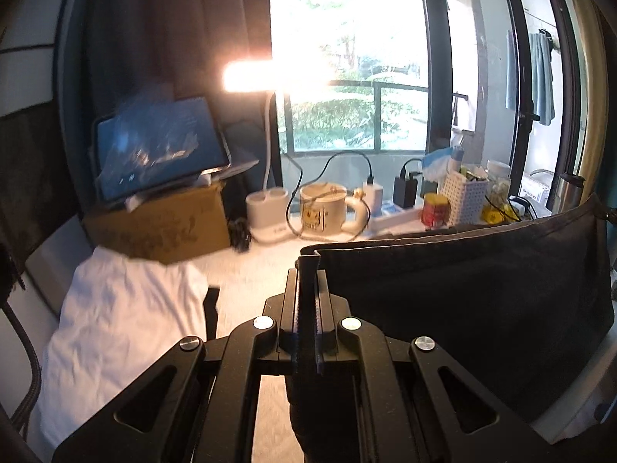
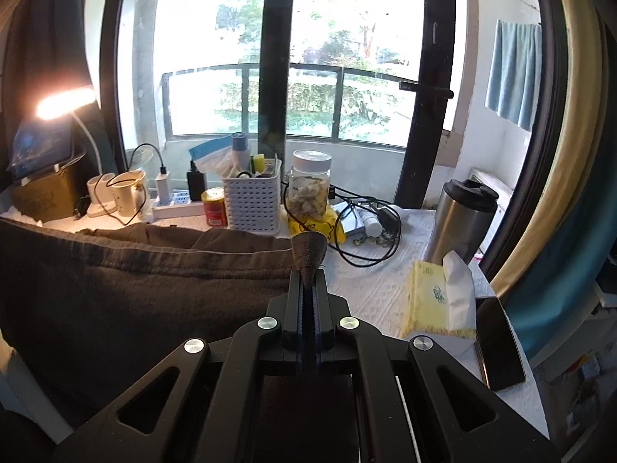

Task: Fold small clothes
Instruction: 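Lift the hem with both tools and fold it over toward the collar, then open both tools and release the folded hem onto the shirt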

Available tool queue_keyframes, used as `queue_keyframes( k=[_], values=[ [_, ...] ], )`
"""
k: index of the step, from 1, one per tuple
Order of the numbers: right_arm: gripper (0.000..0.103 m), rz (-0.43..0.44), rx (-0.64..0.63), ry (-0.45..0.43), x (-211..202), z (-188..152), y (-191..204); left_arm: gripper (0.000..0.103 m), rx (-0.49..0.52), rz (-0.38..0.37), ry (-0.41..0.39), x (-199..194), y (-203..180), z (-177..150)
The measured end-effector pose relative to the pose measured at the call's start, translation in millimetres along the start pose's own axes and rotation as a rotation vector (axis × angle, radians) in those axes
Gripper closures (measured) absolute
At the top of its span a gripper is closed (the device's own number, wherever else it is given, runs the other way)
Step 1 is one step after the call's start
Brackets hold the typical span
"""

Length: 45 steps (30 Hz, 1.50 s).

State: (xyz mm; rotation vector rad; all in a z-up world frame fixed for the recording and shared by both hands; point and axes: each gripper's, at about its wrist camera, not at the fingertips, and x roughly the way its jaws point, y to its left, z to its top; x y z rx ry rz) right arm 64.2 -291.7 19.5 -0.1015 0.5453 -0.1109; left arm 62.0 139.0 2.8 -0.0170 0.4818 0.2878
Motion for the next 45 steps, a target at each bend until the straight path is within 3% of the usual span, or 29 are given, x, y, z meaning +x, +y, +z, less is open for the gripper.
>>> queue_keyframes(
  k=[10, 21, 30, 33, 35, 36, 37, 39, 45],
  values=[
    [0.098, -0.021, 0.044, -0.011, 47.3, 28.4, -7.5, 0.098, 0.027, -0.017, -0.037, 69.1, 3.4, 35.9],
    [0.098, -0.007, 0.038, 0.012, 137.1, 65.3, -2.4, 0.098, 0.026, 0.006, -0.016, 154.2, 10.5, 65.4],
    [0.098, -0.001, 0.018, 0.08, 202.2, 62.4, 6.7, 0.098, 0.01, 0.003, 0.089, 207.6, 14.9, 52.5],
    [0.098, -0.028, 0.01, 0.12, 220.4, 56.7, 9.1, 0.097, -0.002, 0.006, 0.175, 228.0, 20.4, 42.7],
    [0.092, -0.029, 0.015, 0.166, 228.2, 53.2, 9.7, 0.087, -0.024, 0.024, 0.214, 233.8, 26.4, 40.0],
    [0.088, -0.039, 0.019, 0.17, 227.6, 50.9, 9.4, 0.073, -0.033, 0.037, 0.216, 232.9, 29.5, 39.1],
    [0.08, -0.044, 0.017, 0.168, 225.9, 49.6, 9.7, 0.067, -0.047, 0.041, 0.216, 228.0, 33.4, 38.3],
    [0.077, -0.043, 0.013, 0.171, 219.3, 47.2, 9.1, 0.051, -0.07, 0.038, 0.21, 215.2, 40.6, 36.0],
    [0.075, -0.058, 0.029, 0.179, 198.4, 38.7, 0.6, 0.047, -0.11, 0.044, 0.272, 183.4, 51.1, 11.7]
  ],
)
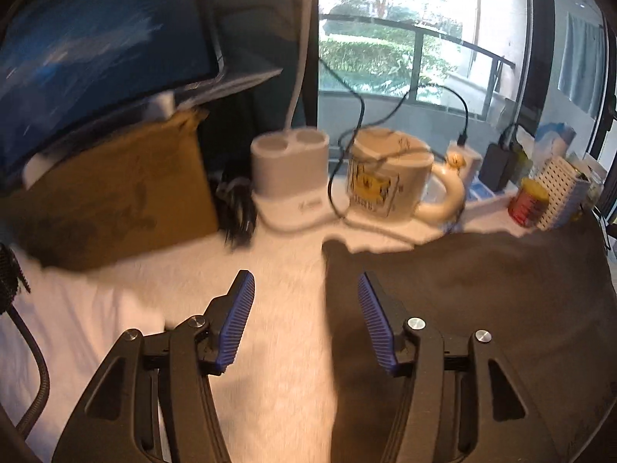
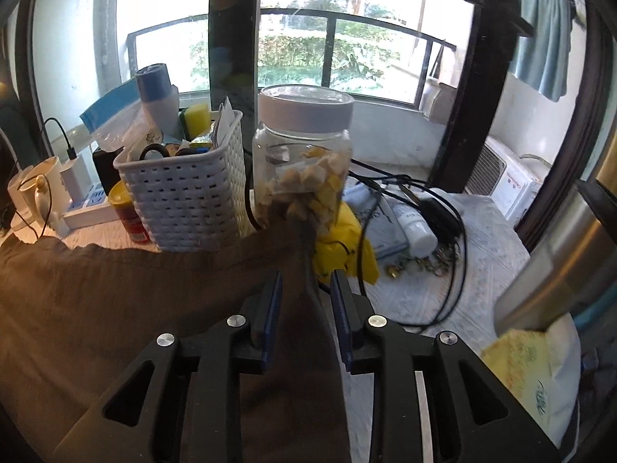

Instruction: Fold small clothes

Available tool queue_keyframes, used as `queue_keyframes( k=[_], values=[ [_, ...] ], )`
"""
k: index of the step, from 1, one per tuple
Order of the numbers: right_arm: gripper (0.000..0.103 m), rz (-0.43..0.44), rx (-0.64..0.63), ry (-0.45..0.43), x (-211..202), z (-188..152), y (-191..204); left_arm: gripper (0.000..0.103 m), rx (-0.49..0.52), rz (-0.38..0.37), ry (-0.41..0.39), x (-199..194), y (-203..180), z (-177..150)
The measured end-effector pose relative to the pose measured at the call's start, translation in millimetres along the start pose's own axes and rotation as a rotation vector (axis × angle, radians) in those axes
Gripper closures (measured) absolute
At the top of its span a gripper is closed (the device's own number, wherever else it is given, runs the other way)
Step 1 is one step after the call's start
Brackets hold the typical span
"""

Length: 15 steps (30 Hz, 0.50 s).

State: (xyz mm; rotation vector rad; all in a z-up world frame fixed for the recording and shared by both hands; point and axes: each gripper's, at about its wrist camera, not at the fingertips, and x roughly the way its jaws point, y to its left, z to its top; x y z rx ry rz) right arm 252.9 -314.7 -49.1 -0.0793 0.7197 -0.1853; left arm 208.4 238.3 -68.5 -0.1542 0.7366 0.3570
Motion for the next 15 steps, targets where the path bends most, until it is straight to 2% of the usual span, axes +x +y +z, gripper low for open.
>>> queue_keyframes(
  k=[9, 15],
  values=[
    [0.074, -0.022, 0.045, 0.032, -46.5, -50.4, -17.6, 0.047, -0.029, -0.077, 0.072, -43.2, 0.3, -64.9],
    [0.074, -0.044, 0.076, 0.059, -75.6, -88.4, -29.2, 0.047, -0.021, -0.11, 0.098, -62.0, -5.9, -93.3]
  ],
)
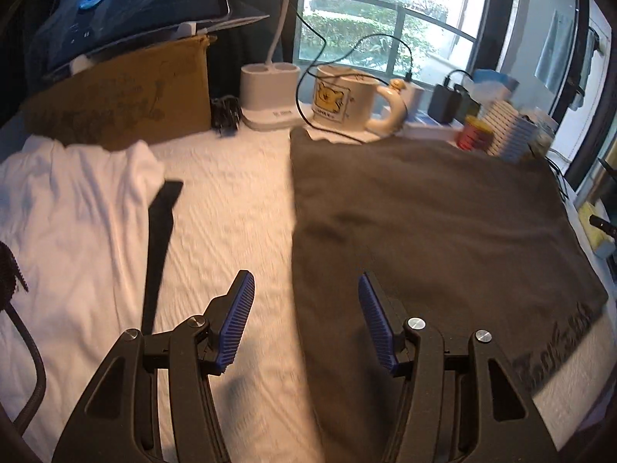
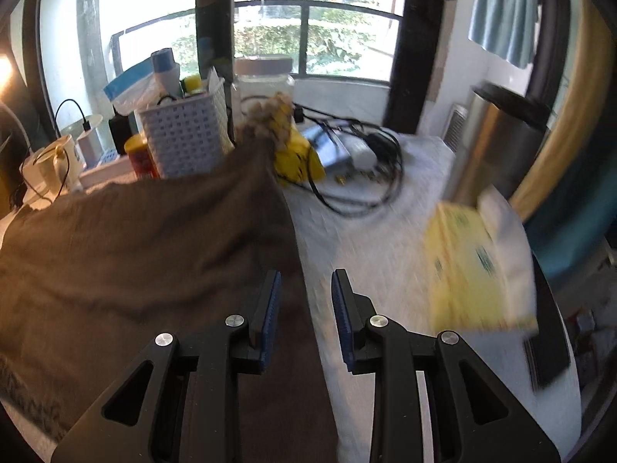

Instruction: Fold small clothes

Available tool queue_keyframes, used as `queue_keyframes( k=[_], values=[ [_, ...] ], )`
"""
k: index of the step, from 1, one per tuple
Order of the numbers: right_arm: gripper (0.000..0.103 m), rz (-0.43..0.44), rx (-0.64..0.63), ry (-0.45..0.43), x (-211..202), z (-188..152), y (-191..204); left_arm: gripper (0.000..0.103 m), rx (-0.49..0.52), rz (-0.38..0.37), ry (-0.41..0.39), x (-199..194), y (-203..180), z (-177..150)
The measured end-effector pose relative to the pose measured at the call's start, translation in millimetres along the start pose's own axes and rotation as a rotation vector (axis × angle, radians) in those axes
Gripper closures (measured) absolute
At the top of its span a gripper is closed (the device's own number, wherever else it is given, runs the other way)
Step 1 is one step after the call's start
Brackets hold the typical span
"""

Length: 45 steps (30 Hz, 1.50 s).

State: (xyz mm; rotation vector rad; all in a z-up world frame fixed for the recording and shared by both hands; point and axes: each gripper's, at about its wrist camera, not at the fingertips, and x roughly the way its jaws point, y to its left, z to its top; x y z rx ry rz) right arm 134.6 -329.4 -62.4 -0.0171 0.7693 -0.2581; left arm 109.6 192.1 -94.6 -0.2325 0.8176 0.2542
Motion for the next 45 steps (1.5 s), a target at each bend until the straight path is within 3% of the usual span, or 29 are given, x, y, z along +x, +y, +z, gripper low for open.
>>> queue_keyframes(
  k=[7, 11, 17, 20, 24, 25, 26, 27, 29, 33, 45],
  values=[
    [0.073, -0.019, 0.035, 0.008, -26.3, -35.2, -13.9, 0.047, 0.0, -0.014, 0.01, -16.2, -1.2, -26.9],
    [0.052, 0.001, 0.064, 0.023, -35.2, -55.0, -19.2, 0.047, 0.009, -0.006, 0.038, -21.8, -2.8, -42.1],
    [0.052, 0.067, 0.148, 0.071, -37.3, -91.0, -29.2, 0.047, -0.004, -0.022, 0.068, -28.7, -5.3, -59.3],
    [0.052, 0.104, 0.189, 0.096, -38.1, -108.9, -31.2, 0.047, -0.047, -0.065, 0.071, -33.3, -2.8, -63.9],
    [0.052, 0.142, 0.195, 0.059, -44.1, -118.0, -25.8, 0.047, -0.071, -0.093, 0.09, -31.4, -5.9, -72.8],
    [0.053, 0.159, 0.2, 0.055, -44.9, -119.5, -24.8, 0.048, -0.053, -0.08, 0.086, -31.0, -9.9, -74.6],
    [0.071, 0.181, 0.199, 0.047, -45.7, -121.5, -20.6, 0.058, -0.04, -0.074, 0.082, -31.1, -12.4, -75.7],
    [0.085, 0.19, 0.18, 0.056, -43.9, -122.7, -15.8, 0.087, -0.024, -0.077, 0.083, -30.5, -15.6, -76.9],
    [0.089, 0.17, 0.153, 0.033, -44.9, -123.4, -9.8, 0.094, 0.001, -0.072, 0.087, -31.2, -23.2, -79.4],
    [0.09, 0.18, 0.162, 0.015, -53.3, -126.7, -15.3, 0.095, 0.014, -0.059, 0.079, -41.8, -28.4, -81.4],
    [0.091, 0.166, 0.2, -0.022, -95.7, -154.7, -31.3, 0.091, 0.051, -0.077, 0.159, -63.7, -39.7, -106.6]
  ],
)
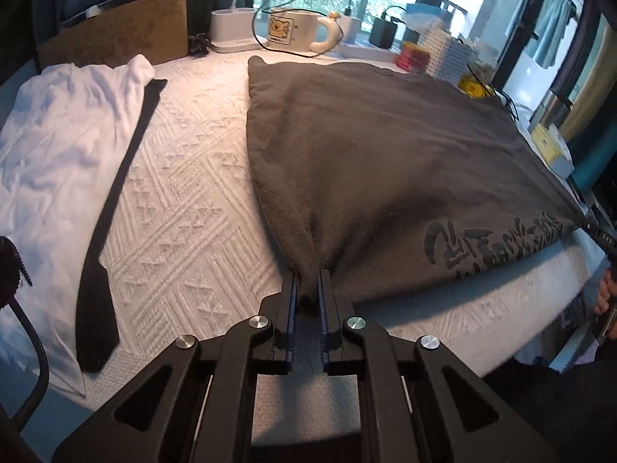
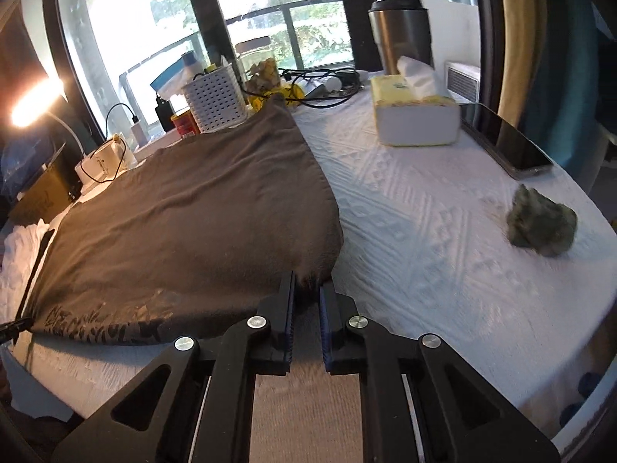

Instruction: Fold small clothes

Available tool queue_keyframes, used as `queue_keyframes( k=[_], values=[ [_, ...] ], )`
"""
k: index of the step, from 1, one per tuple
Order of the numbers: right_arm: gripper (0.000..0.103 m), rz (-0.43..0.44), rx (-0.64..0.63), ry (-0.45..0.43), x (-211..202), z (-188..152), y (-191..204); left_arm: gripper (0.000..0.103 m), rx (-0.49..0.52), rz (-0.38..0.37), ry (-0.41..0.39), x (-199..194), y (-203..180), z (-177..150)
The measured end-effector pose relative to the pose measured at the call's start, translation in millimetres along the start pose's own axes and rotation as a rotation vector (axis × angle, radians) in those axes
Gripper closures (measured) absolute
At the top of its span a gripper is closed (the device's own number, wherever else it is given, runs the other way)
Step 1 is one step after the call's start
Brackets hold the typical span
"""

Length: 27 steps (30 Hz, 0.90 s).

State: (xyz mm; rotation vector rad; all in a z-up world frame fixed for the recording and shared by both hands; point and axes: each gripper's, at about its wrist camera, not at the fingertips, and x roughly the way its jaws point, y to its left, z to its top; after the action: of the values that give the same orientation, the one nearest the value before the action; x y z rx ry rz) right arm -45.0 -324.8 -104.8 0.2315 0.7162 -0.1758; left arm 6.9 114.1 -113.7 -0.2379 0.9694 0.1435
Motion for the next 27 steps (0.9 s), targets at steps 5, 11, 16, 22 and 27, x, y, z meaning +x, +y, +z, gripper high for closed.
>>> queue_keyframes(
  k=[5, 11, 16, 22, 27],
  values=[
    [0.091, 0.0, 0.015, -0.008, -3.4, -4.2, -1.1, 0.088, 0.005, 0.006, 0.01, -4.6, 1.6, 1.4],
    [0.091, 0.016, 0.028, -0.032, -6.8, 6.1, 1.0, 0.069, -0.018, 0.061, -0.047, -16.5, 9.7, 8.6],
    [0.091, 0.02, 0.017, -0.051, -10.3, 18.0, 9.1, 0.059, -0.001, 0.066, -0.083, -15.1, 8.4, 22.5],
    [0.09, -0.005, 0.006, -0.047, -6.3, 26.2, 16.3, 0.059, 0.025, 0.031, -0.083, 3.9, 3.5, 38.4],
    [0.09, -0.03, 0.031, 0.008, 5.3, 23.4, 13.1, 0.059, 0.034, 0.025, -0.065, 19.8, 5.7, 50.4]
  ],
)
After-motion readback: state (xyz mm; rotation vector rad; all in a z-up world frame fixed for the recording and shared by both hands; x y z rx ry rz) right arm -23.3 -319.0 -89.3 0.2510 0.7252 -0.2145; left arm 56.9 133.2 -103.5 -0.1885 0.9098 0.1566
